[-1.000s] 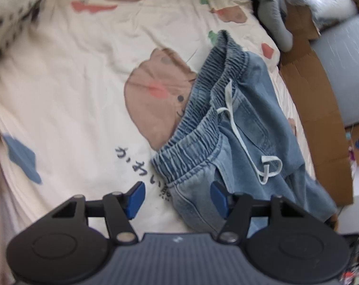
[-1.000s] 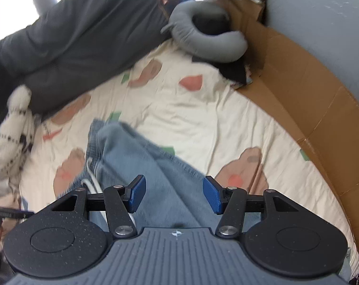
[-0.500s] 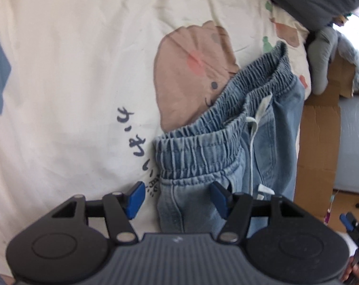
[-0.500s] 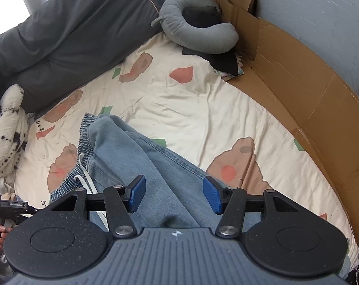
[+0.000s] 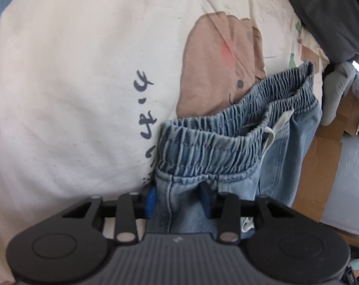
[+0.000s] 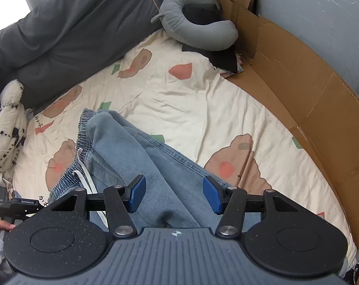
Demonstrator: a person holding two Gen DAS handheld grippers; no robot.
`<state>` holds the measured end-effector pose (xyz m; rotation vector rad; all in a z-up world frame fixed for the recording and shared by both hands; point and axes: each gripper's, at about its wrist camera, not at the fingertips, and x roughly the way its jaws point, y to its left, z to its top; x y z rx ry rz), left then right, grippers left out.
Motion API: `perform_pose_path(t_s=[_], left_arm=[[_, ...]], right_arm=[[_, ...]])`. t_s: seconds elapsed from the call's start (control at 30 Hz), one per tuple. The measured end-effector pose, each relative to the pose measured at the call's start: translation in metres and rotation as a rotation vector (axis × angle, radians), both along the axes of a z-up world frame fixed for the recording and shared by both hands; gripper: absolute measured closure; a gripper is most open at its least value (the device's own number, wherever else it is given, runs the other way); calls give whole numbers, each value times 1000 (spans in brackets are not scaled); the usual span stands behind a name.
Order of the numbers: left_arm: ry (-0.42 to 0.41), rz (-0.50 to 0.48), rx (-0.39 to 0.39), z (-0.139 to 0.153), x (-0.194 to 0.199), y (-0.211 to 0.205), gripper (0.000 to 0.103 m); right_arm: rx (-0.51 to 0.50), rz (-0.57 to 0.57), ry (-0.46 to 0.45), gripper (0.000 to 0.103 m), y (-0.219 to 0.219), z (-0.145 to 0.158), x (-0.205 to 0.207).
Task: Fold clothes
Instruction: 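Close the left tool on the elastic waistband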
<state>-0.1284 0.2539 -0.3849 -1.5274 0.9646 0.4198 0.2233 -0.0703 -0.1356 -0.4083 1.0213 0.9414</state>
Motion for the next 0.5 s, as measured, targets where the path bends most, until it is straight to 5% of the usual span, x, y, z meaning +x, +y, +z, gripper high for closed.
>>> perform_pose_path(t_s=[0.13,0.5], left_arm=[[-10,-32,51,4,-7,0,87],[-9,-147,247,43,-22,20,94]], right_arm=[[-2,1,1,43,-3,1,-1],[11,-13,11,43,-6,-2,-1]])
